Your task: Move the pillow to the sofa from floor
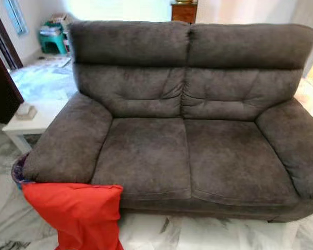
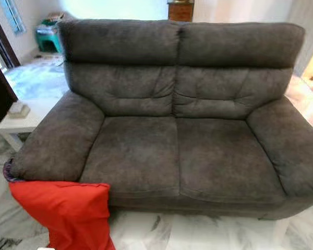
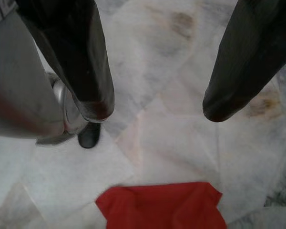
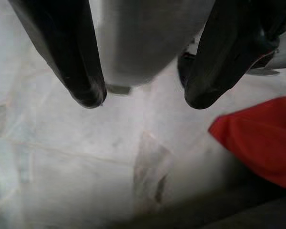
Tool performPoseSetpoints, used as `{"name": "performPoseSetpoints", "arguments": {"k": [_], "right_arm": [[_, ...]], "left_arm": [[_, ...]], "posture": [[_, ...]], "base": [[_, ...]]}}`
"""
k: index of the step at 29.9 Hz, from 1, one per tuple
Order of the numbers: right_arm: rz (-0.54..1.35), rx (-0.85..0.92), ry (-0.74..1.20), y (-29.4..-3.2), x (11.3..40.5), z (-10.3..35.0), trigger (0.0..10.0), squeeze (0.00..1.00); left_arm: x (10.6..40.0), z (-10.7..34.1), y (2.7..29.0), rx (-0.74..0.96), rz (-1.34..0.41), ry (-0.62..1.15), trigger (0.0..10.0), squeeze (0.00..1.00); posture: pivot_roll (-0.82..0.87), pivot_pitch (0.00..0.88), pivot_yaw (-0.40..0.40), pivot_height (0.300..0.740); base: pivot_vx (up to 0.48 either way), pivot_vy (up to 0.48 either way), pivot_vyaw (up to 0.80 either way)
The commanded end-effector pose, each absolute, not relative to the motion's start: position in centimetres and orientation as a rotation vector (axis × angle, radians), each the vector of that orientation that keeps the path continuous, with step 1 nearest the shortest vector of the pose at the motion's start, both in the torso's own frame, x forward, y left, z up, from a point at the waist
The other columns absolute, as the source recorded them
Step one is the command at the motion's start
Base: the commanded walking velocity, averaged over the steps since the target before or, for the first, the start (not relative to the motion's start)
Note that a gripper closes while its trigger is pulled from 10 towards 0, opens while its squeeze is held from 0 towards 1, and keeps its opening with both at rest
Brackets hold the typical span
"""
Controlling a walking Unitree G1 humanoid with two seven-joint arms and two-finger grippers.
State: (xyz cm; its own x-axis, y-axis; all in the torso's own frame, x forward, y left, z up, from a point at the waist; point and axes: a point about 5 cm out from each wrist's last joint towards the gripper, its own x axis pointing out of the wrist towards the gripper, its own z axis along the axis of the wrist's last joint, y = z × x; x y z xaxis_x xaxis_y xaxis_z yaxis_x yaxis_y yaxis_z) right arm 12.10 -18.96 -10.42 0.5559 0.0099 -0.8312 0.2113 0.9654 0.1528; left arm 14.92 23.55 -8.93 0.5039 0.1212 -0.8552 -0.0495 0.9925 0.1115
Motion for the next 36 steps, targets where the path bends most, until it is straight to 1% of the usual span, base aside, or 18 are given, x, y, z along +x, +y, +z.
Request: {"name": "performPoseSetpoints", "arguments": {"k": [1, 9, 15, 20, 25, 28, 36], "right_arm": [[-0.142, 0.242, 1.002, -19.7, 11.3, -10.6, 10.0, 0.0], [-0.14, 0.242, 1.011, -19.5, 11.1, -10.7, 10.0, 0.0], [-0.141, 0.234, 1.017, -19.6, 11.0, -10.7, 10.0, 0.0], [-0.136, 0.231, 1.015, -19.6, 11.0, -10.7, 10.0, 0.0], [-0.119, 0.211, 1.013, -19.5, 11.1, -10.7, 10.0, 0.0], [-0.117, 0.196, 1.008, -19.6, 11.2, -10.6, 10.0, 0.0], [-0.116, 0.203, 1.011, -19.5, 11.1, -10.6, 10.0, 0.0]], "left_arm": [[14.4, -9.3, 22.9, 0.089, 0.085, 1.065, 10.0, 0.0], [13.8, -9.7, 22.1, 0.087, 0.076, 1.08, 10.0, 0.0], [13.8, -9.7, 22.1, 0.093, 0.072, 1.077, 10.0, 0.0], [13.9, -9.5, 22.6, 0.092, 0.075, 1.069, 10.0, 0.0], [14.6, -9.3, 22.8, 0.094, 0.074, 1.064, 10.0, 0.0], [15.2, -9.1, 22.6, 0.095, 0.073, 1.061, 10.0, 0.0], [15.5, -9.1, 22.4, 0.099, 0.071, 1.063, 10.0, 0.0]], "posture": [[0.08, 0.055, 0.037, 0.74], [0.07, 0.056, 0.039, 0.74], [0.08, 0.059, 0.036, 0.74], [0.08, 0.061, 0.035, 0.74], [0.08, 0.061, 0.036, 0.74], [0.08, 0.062, 0.037, 0.74], [0.08, 0.062, 0.038, 0.74]], "base": [[0.0, 0.442, 0.0], [0.0, 0.442, 0.0], [0.0, 0.0, 0.0], [0.0, 0.0, 0.0], [0.0, 0.0, 0.0], [0.0, 0.0, 0.8], [0.0, 0.0, 0.8]]}}
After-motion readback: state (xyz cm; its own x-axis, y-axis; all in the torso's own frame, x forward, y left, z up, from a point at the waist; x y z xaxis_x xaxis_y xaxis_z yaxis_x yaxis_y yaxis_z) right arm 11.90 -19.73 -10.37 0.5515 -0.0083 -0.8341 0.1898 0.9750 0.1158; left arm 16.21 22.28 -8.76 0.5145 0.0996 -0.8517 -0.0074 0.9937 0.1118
